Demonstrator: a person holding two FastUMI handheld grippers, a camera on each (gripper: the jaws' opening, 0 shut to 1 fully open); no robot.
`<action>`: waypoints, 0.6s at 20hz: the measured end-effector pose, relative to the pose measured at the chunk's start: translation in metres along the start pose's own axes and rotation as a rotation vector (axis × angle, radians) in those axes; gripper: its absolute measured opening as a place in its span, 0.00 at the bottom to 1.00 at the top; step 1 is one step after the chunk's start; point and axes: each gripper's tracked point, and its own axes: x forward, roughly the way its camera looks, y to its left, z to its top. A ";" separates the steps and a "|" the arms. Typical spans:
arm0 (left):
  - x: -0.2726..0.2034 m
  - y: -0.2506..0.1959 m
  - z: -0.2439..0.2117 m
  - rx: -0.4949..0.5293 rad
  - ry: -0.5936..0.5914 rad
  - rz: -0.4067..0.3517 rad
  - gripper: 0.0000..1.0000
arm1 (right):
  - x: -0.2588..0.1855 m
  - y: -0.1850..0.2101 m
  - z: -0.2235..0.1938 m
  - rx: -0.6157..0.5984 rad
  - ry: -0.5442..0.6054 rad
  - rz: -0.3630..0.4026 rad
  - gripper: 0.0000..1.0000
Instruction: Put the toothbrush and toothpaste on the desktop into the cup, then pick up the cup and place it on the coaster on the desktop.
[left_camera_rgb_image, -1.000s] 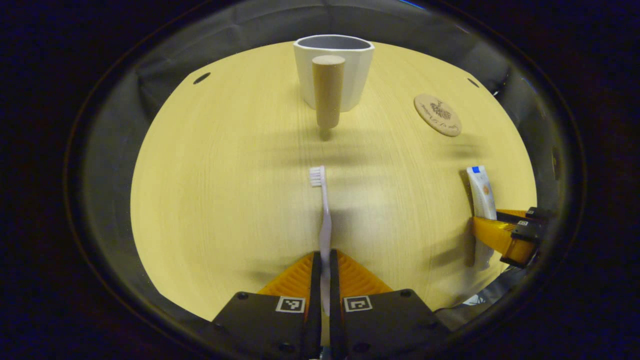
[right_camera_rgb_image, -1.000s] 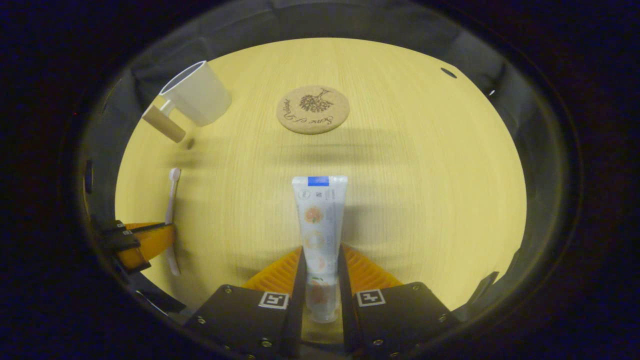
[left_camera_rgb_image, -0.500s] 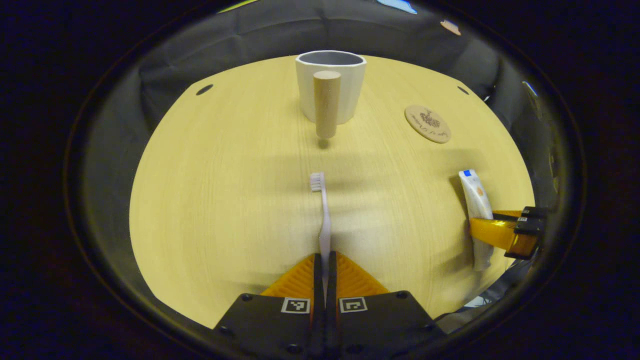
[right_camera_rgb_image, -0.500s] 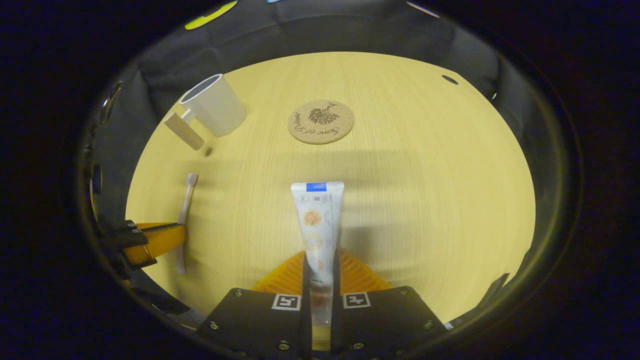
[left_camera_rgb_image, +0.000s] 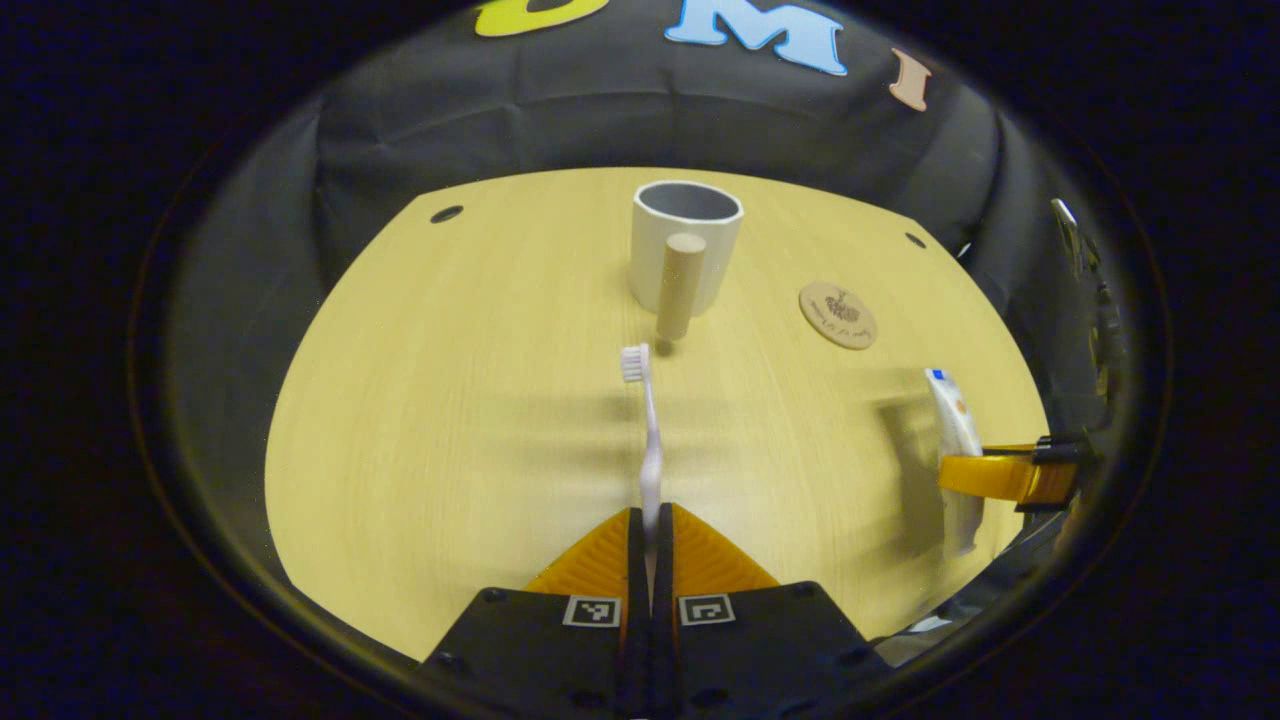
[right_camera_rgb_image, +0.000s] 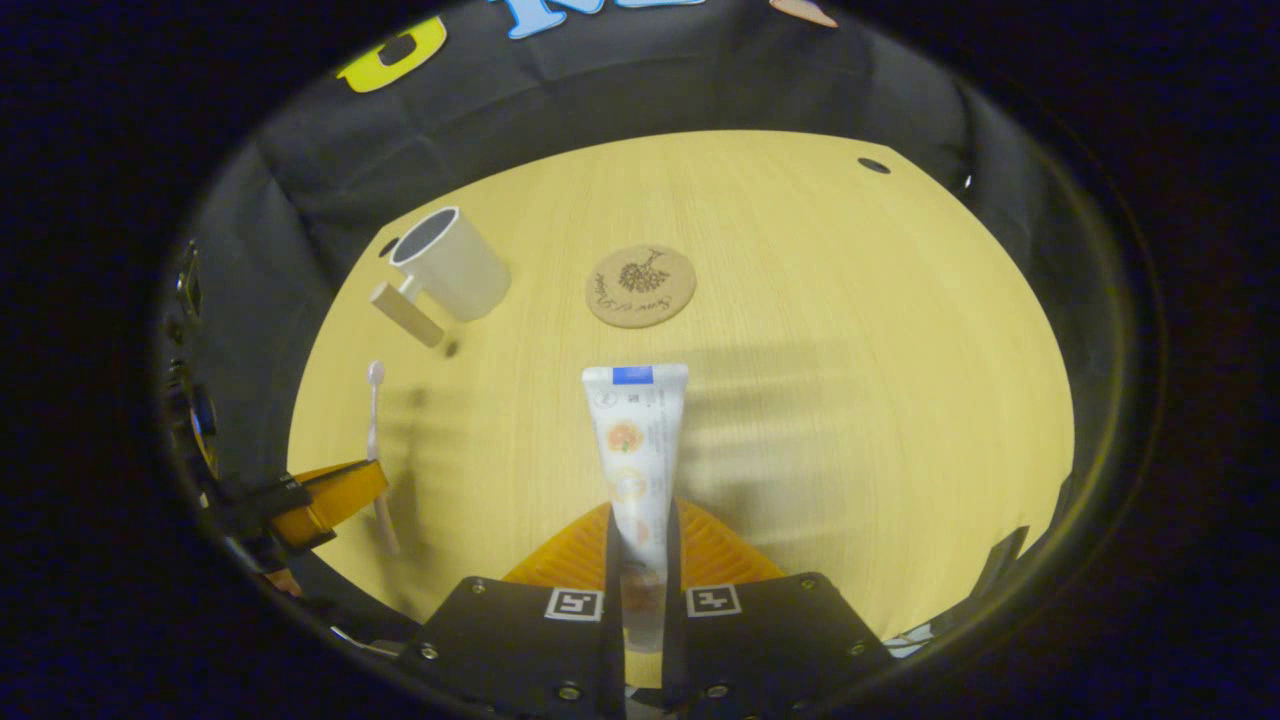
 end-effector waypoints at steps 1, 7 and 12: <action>-0.008 0.000 0.008 -0.014 -0.029 -0.001 0.07 | -0.006 0.002 0.005 -0.002 -0.021 0.003 0.16; -0.059 0.003 0.083 -0.087 -0.262 -0.027 0.06 | -0.036 0.014 0.022 -0.042 -0.137 0.007 0.16; -0.081 0.011 0.162 -0.123 -0.477 -0.045 0.07 | -0.050 0.035 0.017 -0.078 -0.206 0.052 0.15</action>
